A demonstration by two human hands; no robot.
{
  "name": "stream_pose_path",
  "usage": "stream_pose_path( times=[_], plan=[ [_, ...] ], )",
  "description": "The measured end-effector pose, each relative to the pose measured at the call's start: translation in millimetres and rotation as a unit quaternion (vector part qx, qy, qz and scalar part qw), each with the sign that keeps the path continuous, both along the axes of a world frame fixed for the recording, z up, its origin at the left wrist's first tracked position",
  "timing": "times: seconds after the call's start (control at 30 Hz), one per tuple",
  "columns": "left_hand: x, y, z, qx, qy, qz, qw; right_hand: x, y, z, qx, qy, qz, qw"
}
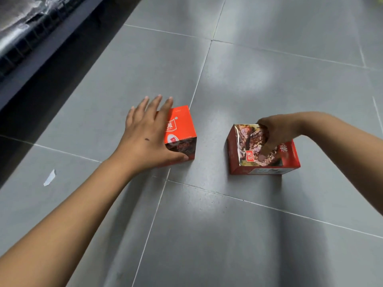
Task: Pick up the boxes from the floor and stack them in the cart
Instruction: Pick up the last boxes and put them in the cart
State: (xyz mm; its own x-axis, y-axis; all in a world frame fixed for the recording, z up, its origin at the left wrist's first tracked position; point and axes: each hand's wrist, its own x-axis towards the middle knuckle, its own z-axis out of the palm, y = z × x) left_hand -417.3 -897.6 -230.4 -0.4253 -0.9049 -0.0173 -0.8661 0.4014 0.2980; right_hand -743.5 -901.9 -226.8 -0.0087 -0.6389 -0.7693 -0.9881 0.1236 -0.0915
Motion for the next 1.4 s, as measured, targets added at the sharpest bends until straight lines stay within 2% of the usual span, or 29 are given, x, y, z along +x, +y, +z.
stream_pose_path(
  times=[0.13,0.3,0.5,0.73,0.9,1.07,1.23,1.4],
  plan=[
    [-21,-11,2,0.011,-0.102,-0.02,0.995,8,-4,0,0.008,0.013,0.014,1.0],
    [-30,-15,1,-0.039,-0.13,0.017,0.991,7,16,2,-0.057,0.006,0.003,0.998],
    [-29,-20,5,-0.019,-0.123,0.004,0.992,18,37,-6,-0.232,0.045,0.09,0.968],
    [-37,-25,9,-0.005,-0.15,0.003,0.989,60,56,-28,-0.409,0.065,0.076,0.907],
    [-39,-25,12,-0.005,-0.177,-0.009,0.984,73,70,-19,-0.396,0.058,0.095,0.911],
    [-35,-20,12,0.005,-0.174,-0.012,0.985,76,92,-18,-0.33,0.031,0.068,0.941],
    [-33,-2,21,0.056,-0.138,0.033,0.988,71,100,-5,-0.267,0.023,-0.02,0.963],
    [-28,28,28,0.106,-0.108,0.067,0.986,67,115,20,-0.222,0.014,-0.217,0.95]
  ],
)
